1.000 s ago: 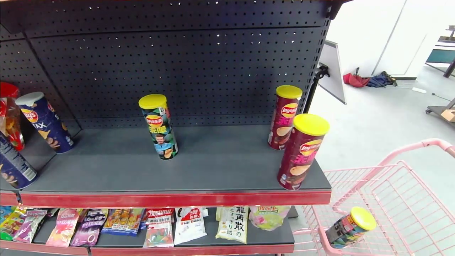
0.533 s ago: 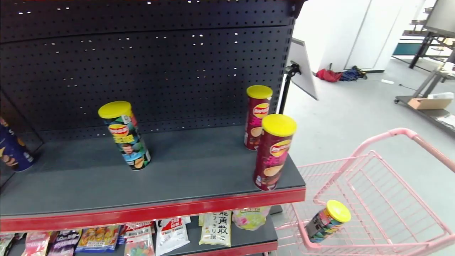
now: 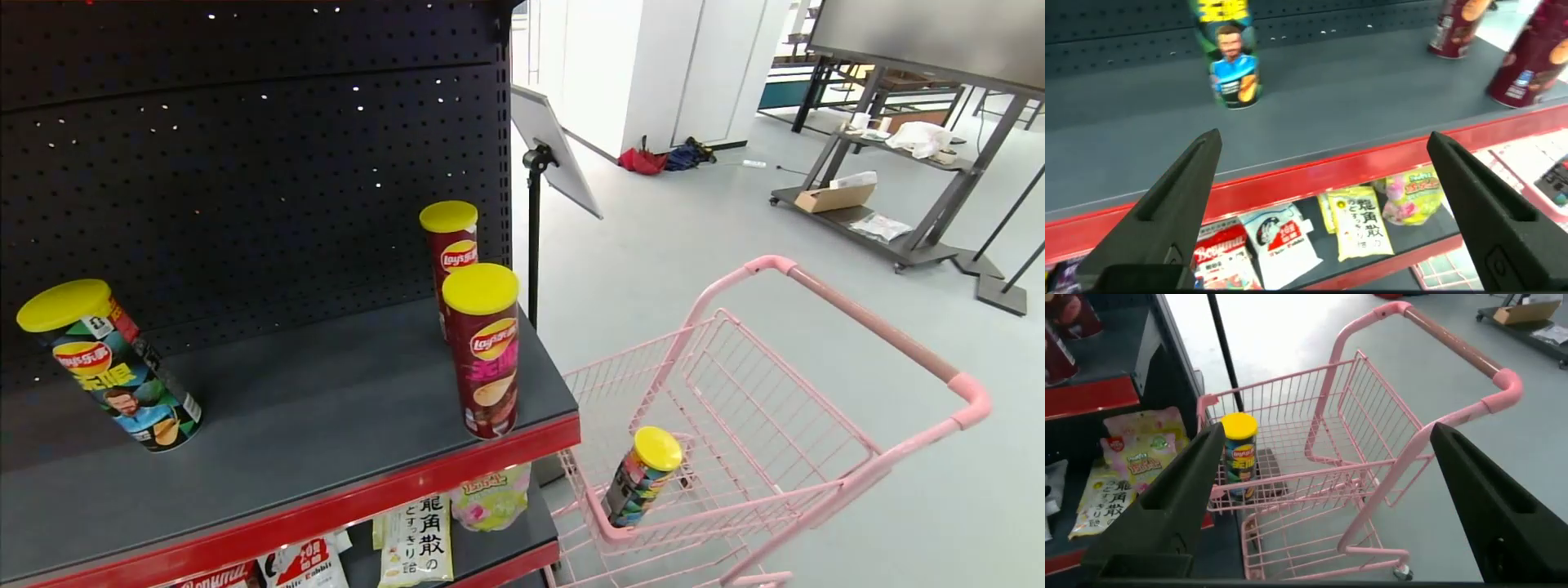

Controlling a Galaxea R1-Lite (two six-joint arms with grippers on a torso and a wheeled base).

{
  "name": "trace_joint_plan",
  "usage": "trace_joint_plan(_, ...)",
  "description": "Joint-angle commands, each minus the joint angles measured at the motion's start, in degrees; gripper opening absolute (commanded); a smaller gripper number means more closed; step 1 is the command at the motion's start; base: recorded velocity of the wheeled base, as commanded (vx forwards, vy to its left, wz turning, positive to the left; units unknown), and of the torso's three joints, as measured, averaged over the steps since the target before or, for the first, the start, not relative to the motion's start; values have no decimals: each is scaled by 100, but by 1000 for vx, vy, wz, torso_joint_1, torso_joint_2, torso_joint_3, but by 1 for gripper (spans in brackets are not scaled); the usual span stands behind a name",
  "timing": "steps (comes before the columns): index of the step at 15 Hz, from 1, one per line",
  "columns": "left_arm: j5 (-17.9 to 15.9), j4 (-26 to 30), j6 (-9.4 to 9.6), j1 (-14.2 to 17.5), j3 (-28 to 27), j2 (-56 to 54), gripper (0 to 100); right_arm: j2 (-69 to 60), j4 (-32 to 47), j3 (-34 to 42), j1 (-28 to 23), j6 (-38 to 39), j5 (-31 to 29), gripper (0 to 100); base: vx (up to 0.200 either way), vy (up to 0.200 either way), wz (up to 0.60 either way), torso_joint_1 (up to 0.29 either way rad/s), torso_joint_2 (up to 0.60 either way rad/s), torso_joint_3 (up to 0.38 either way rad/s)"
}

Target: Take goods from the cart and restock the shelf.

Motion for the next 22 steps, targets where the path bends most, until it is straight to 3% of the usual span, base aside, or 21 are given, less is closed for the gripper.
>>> trace_joint_plan(1,1,0,-4,-1,0,5,100,2,-4,0,-1,-8,-4,100,0,0,0,0,0,0)
trace_joint_plan(22,1,0,-4,-1,0,5,100,2,-4,0,-1,0,-4,100,0,0,0,-132,315,182)
